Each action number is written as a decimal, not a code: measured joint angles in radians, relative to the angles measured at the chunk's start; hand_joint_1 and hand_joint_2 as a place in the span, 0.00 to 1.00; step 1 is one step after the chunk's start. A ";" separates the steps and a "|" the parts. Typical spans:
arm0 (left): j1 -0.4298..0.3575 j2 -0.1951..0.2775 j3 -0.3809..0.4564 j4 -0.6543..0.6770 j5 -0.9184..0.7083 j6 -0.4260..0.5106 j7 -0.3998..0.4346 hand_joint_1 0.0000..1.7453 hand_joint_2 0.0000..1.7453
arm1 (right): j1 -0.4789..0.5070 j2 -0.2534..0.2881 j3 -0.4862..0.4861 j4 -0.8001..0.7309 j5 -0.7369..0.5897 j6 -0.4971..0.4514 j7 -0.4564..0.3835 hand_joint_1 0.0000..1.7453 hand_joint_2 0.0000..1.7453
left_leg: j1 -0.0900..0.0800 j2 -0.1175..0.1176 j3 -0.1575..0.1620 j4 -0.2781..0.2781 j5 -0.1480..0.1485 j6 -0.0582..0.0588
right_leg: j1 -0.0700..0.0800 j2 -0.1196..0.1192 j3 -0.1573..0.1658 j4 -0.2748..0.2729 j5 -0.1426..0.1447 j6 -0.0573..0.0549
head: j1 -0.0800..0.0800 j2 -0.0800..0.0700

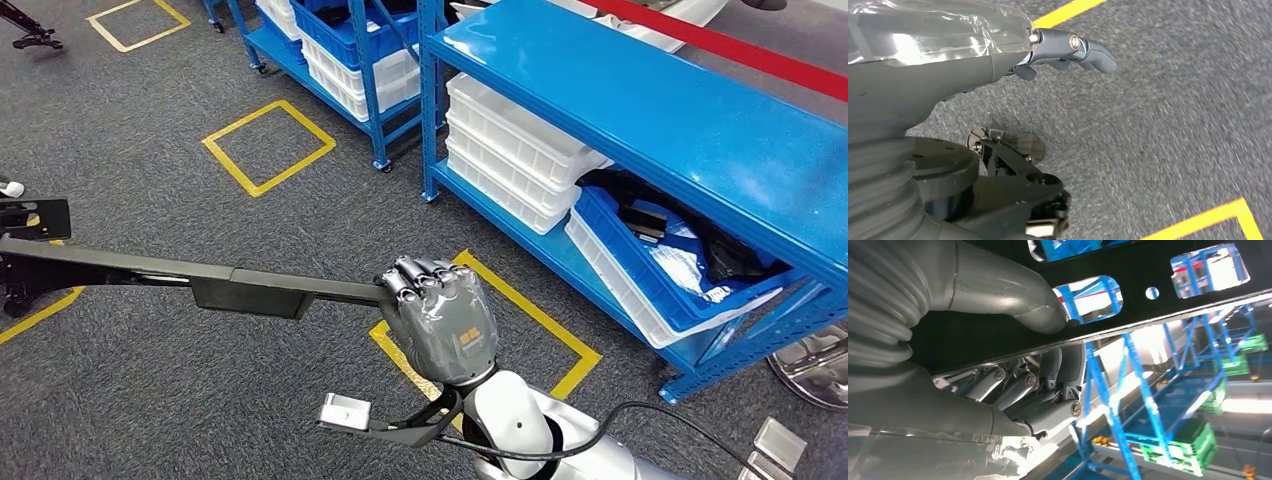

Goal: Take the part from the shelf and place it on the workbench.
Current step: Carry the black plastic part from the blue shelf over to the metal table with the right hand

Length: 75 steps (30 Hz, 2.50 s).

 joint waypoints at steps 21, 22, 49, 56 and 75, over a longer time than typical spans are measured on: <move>0.002 0.001 0.000 0.000 -0.001 0.003 -0.007 0.00 1.00 | 0.007 0.004 0.000 0.006 0.000 -0.002 -0.004 1.00 1.00 | -0.009 -0.080 0.123 -0.266 0.112 0.041 | -0.003 0.097 -0.016 0.016 -0.002 0.029 | 0.017 0.000; 0.002 0.001 0.000 0.000 -0.001 0.002 -0.007 0.00 1.00 | 0.008 0.004 0.000 0.006 0.000 -0.002 -0.004 1.00 1.00 | -0.008 -0.087 0.120 -0.266 0.114 0.035 | -0.001 0.094 -0.016 0.014 -0.001 0.024 | 0.017 0.000; 0.003 0.004 0.000 0.001 0.000 0.005 -0.007 0.00 1.00 | 0.002 0.007 0.000 0.012 0.000 0.006 -0.011 1.00 1.00 | -0.012 -0.060 0.135 -0.282 0.121 0.055 | -0.001 0.061 -0.042 0.081 -0.017 0.034 | 0.013 0.000; 0.007 0.004 0.000 0.001 -0.001 0.011 -0.007 0.00 1.00 | -0.001 0.007 0.000 0.013 -0.001 0.007 -0.009 1.00 1.00 | -0.010 -0.056 0.103 -0.219 0.087 0.021 | -0.001 0.053 -0.008 0.007 0.003 0.005 | 0.005 0.000; 0.009 0.006 0.000 0.001 -0.001 0.011 -0.011 0.00 1.00 | 0.004 0.005 0.000 0.013 -0.010 0.002 -0.009 1.00 1.00 | -0.015 -0.012 0.134 -0.291 0.126 0.065 | 0.006 0.033 -0.098 0.245 -0.141 0.031 | 0.009 0.000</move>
